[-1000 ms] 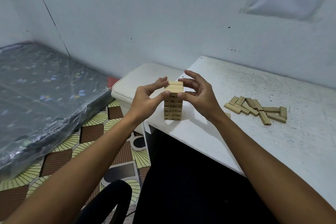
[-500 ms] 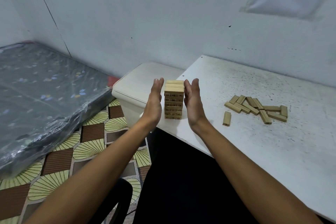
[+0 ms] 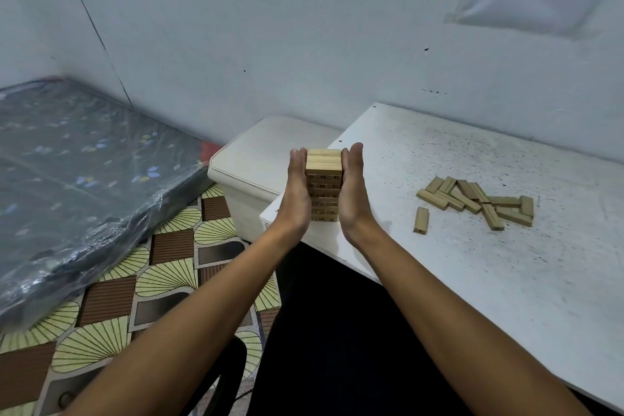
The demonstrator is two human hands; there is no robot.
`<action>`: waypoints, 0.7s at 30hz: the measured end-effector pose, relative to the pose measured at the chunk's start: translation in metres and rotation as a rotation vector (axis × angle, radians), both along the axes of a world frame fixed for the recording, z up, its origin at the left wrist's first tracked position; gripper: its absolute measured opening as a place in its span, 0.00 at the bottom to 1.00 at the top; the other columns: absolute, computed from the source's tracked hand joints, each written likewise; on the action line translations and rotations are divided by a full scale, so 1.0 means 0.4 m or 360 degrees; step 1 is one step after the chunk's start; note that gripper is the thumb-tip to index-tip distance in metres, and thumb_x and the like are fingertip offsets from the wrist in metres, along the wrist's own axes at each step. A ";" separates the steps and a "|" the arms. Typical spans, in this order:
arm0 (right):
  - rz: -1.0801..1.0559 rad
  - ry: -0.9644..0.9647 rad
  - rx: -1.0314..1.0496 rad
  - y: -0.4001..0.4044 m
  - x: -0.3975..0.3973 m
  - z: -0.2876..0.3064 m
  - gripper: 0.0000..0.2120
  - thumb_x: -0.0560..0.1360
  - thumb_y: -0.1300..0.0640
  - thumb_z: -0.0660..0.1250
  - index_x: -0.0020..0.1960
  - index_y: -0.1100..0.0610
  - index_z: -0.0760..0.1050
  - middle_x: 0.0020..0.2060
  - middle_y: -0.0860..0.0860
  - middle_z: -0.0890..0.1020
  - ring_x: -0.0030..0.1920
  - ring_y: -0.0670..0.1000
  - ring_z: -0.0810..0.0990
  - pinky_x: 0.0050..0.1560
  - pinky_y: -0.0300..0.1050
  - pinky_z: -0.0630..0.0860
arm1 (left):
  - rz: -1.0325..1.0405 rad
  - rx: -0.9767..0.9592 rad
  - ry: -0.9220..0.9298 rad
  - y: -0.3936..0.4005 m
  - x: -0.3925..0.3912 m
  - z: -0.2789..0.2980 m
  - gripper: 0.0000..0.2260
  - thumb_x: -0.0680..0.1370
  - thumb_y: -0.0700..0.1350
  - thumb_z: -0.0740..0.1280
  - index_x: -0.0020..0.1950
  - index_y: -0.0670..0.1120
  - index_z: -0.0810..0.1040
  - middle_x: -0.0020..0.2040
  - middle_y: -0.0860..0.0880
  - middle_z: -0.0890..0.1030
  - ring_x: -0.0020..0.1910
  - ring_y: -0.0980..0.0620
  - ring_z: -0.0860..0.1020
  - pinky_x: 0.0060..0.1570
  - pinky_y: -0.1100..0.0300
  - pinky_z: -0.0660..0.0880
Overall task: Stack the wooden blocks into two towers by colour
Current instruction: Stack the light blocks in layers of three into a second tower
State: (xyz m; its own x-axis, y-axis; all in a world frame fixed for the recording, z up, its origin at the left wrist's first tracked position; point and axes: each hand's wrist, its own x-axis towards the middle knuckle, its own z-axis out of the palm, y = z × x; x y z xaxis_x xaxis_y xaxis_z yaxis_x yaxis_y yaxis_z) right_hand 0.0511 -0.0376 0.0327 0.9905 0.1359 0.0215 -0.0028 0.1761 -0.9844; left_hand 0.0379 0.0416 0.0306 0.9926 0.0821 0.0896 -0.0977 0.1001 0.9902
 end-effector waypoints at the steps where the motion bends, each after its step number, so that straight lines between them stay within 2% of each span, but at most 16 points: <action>1: -0.0001 0.0000 -0.0001 -0.001 -0.001 0.003 0.31 0.81 0.37 0.41 0.46 0.50 0.79 0.46 0.53 0.84 0.49 0.50 0.83 0.54 0.47 0.77 | -0.0002 0.0021 -0.0001 -0.001 0.000 -0.001 0.21 0.82 0.59 0.40 0.47 0.60 0.72 0.46 0.59 0.80 0.44 0.69 0.79 0.43 0.71 0.72; 4: 0.0011 0.0008 -0.0004 0.001 -0.001 0.002 0.30 0.81 0.38 0.41 0.46 0.50 0.79 0.45 0.52 0.84 0.48 0.50 0.83 0.53 0.46 0.77 | 0.0020 0.0028 0.0015 -0.002 0.001 -0.005 0.21 0.82 0.60 0.40 0.48 0.60 0.71 0.45 0.61 0.81 0.44 0.70 0.79 0.45 0.69 0.71; 7: -0.0016 -0.0008 -0.0035 -0.001 -0.006 0.004 0.30 0.81 0.37 0.42 0.47 0.50 0.78 0.47 0.54 0.84 0.50 0.51 0.83 0.54 0.48 0.77 | 0.0000 0.0057 -0.0004 -0.005 -0.007 0.001 0.19 0.83 0.58 0.40 0.48 0.62 0.70 0.40 0.65 0.81 0.41 0.73 0.78 0.41 0.75 0.71; 8: 0.0006 -0.0029 -0.0055 -0.003 -0.007 0.004 0.29 0.81 0.38 0.41 0.47 0.49 0.78 0.47 0.54 0.83 0.49 0.49 0.83 0.53 0.47 0.78 | 0.0019 0.0107 -0.0015 -0.001 -0.010 0.007 0.19 0.84 0.57 0.41 0.49 0.61 0.70 0.42 0.67 0.81 0.42 0.75 0.77 0.41 0.78 0.71; 9: -0.0004 -0.0056 -0.0062 -0.008 -0.007 0.004 0.26 0.82 0.39 0.41 0.48 0.47 0.76 0.46 0.52 0.82 0.47 0.45 0.82 0.50 0.43 0.78 | 0.0053 0.0157 -0.0038 0.005 -0.012 0.015 0.18 0.84 0.55 0.42 0.53 0.61 0.71 0.48 0.68 0.79 0.45 0.76 0.76 0.46 0.78 0.71; 10: -0.0026 -0.0090 -0.0084 -0.017 -0.007 0.006 0.23 0.83 0.41 0.41 0.51 0.45 0.74 0.45 0.48 0.79 0.43 0.38 0.80 0.47 0.35 0.76 | 0.0089 0.0204 -0.0056 0.015 -0.014 0.026 0.17 0.84 0.54 0.44 0.61 0.59 0.71 0.58 0.66 0.77 0.53 0.75 0.73 0.56 0.76 0.69; 11: -0.0048 -0.0112 -0.0101 -0.030 -0.004 0.010 0.21 0.83 0.43 0.41 0.57 0.47 0.71 0.45 0.44 0.75 0.41 0.32 0.77 0.46 0.28 0.73 | 0.0118 0.0280 -0.0078 0.030 -0.012 0.035 0.18 0.84 0.54 0.47 0.70 0.56 0.68 0.68 0.61 0.72 0.63 0.70 0.69 0.67 0.69 0.64; 12: -0.0064 -0.0130 -0.0095 -0.044 -0.005 0.021 0.22 0.84 0.44 0.42 0.63 0.52 0.69 0.50 0.43 0.74 0.45 0.29 0.75 0.51 0.26 0.71 | 0.0134 0.0424 -0.0095 0.042 -0.011 0.049 0.21 0.84 0.55 0.50 0.75 0.51 0.64 0.75 0.55 0.66 0.71 0.64 0.63 0.73 0.62 0.58; 13: -0.0076 -0.0145 -0.0121 -0.058 0.001 0.028 0.24 0.83 0.42 0.45 0.70 0.53 0.66 0.58 0.42 0.73 0.54 0.30 0.74 0.60 0.30 0.68 | 0.0147 0.0576 -0.0120 0.054 -0.009 0.062 0.23 0.83 0.55 0.54 0.77 0.49 0.62 0.77 0.52 0.62 0.74 0.58 0.61 0.74 0.59 0.55; 14: -0.0108 -0.0158 -0.0165 -0.072 0.005 0.036 0.28 0.82 0.39 0.48 0.75 0.53 0.61 0.69 0.44 0.69 0.66 0.37 0.69 0.70 0.40 0.64 | 0.0165 0.0712 -0.0165 0.065 -0.002 0.073 0.25 0.82 0.55 0.58 0.77 0.48 0.62 0.77 0.50 0.62 0.75 0.55 0.61 0.72 0.59 0.56; 15: -0.0147 -0.0156 -0.0193 -0.089 0.004 0.048 0.31 0.80 0.37 0.51 0.77 0.54 0.57 0.75 0.47 0.64 0.73 0.44 0.64 0.75 0.49 0.60 | 0.0182 0.0834 -0.0242 0.071 0.004 0.086 0.26 0.81 0.55 0.62 0.76 0.48 0.64 0.77 0.50 0.63 0.75 0.53 0.62 0.71 0.59 0.57; 17: -0.0233 -0.0177 -0.0210 -0.125 0.008 0.069 0.34 0.79 0.38 0.56 0.78 0.54 0.54 0.77 0.49 0.60 0.76 0.49 0.60 0.76 0.56 0.57 | 0.0208 0.1055 -0.0443 0.069 0.010 0.124 0.27 0.78 0.55 0.65 0.75 0.48 0.66 0.76 0.50 0.65 0.75 0.53 0.62 0.70 0.58 0.59; 19: -0.0334 -0.0194 -0.0237 -0.170 0.015 0.087 0.34 0.79 0.40 0.59 0.78 0.55 0.55 0.77 0.50 0.61 0.76 0.49 0.60 0.75 0.56 0.58 | 0.0191 0.1167 -0.0604 0.048 0.012 0.161 0.26 0.78 0.55 0.65 0.74 0.47 0.68 0.75 0.49 0.66 0.75 0.52 0.62 0.72 0.56 0.59; 21: -0.0410 -0.0215 -0.0273 -0.220 0.015 0.101 0.33 0.80 0.43 0.60 0.78 0.56 0.55 0.76 0.51 0.62 0.75 0.49 0.62 0.75 0.55 0.60 | 0.0127 0.1252 -0.0712 0.011 0.013 0.185 0.24 0.80 0.54 0.65 0.74 0.46 0.68 0.76 0.50 0.65 0.76 0.53 0.60 0.71 0.59 0.57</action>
